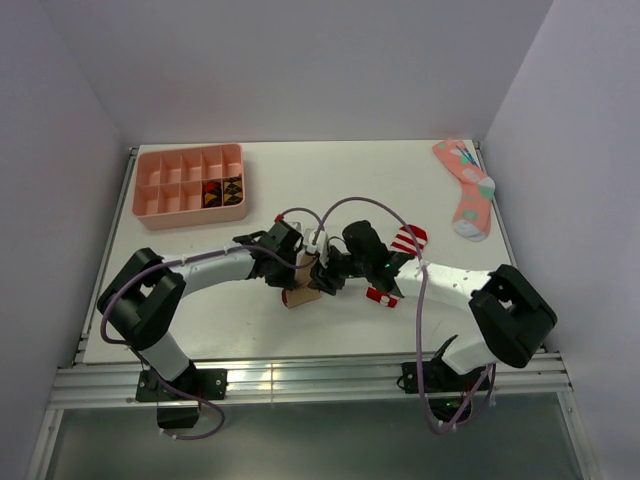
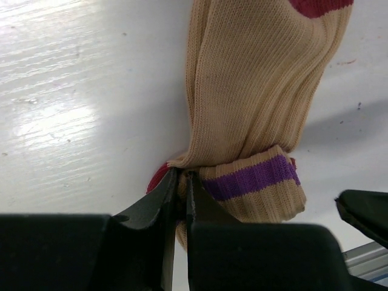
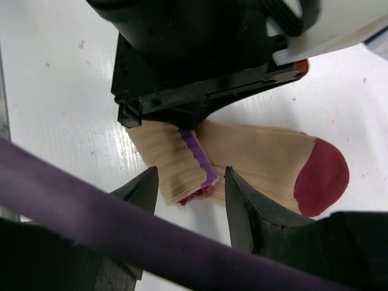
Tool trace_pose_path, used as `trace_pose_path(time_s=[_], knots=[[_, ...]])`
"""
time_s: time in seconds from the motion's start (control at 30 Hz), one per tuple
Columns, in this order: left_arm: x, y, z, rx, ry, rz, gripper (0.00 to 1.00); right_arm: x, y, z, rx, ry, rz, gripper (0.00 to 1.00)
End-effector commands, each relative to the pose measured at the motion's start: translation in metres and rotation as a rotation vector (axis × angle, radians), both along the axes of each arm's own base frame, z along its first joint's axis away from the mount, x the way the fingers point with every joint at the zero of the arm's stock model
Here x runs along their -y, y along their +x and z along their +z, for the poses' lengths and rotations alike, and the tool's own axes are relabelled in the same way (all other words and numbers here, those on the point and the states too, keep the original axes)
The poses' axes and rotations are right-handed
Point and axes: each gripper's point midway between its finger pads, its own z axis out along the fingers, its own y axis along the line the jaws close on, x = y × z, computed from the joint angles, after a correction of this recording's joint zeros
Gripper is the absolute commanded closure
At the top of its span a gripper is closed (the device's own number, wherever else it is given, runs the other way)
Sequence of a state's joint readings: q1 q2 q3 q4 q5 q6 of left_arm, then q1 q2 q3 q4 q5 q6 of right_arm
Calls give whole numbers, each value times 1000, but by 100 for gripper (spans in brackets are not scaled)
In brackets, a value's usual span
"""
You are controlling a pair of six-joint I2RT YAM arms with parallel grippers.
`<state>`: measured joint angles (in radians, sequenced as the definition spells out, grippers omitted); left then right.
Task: Roll the socks
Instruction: Roll the sock at the center of the board.
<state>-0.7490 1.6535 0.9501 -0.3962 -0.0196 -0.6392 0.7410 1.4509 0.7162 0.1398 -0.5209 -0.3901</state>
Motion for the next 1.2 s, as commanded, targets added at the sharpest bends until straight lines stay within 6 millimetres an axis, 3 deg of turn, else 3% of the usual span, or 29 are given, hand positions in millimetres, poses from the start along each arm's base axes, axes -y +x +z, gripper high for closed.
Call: trace_pose_path(time_s=[0.0,0.07,0.37,0.53,0.77,1.17], knots=[[7,0,6,22,-30,-17,100,-3,8,44,57,166,-26,46],[7,0,4,18,-27,-17,100,5,16,53,46,219,-60,46],[8,1,4,17,-28,-15,100,15,10,73,-30,345,-83,49],[9,2,5,18,-28,-16,100,39,36,87,-143,441,-197,50],[9,3,5,20,-30,-16,100,46,44,72,-247,438,-218,50],[9,3,2,16,-20,-24,100,27,21,40,-302,344,-134,50]])
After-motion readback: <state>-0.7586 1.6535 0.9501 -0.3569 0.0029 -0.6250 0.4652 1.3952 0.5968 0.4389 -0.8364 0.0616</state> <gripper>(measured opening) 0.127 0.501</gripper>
